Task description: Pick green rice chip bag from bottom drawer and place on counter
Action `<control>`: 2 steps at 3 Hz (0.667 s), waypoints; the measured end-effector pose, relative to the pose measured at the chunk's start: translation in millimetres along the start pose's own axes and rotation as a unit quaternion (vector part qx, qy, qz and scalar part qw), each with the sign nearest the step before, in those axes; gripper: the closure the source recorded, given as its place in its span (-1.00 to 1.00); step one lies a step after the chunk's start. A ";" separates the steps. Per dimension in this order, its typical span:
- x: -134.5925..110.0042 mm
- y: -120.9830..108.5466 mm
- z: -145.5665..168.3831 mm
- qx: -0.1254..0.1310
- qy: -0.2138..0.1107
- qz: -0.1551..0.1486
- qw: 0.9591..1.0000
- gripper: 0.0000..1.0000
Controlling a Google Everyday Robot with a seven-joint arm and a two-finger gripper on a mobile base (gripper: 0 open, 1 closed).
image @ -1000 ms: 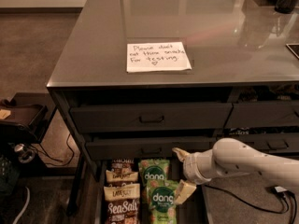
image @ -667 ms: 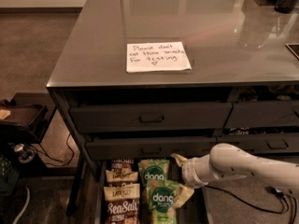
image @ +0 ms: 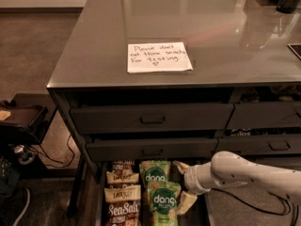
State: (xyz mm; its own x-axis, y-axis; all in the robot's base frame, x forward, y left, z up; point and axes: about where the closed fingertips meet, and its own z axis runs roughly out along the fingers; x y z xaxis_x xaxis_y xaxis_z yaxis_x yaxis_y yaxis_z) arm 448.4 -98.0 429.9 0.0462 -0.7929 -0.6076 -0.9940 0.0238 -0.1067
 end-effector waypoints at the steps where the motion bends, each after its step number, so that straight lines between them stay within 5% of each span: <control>1: 43.6 3.7 34.6 -0.008 0.004 -0.028 1.000 -1.00; 2: 80.3 7.0 78.3 -0.024 -0.012 -0.032 0.999 -1.00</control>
Offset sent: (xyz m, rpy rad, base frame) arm 0.0125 -0.0217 -0.1812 0.0548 0.0166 0.1072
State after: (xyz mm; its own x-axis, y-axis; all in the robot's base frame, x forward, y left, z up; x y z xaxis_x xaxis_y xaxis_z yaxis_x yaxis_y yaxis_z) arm 452.8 -113.7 318.8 0.1118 -0.7767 -0.6199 -0.9925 -0.0561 -0.1087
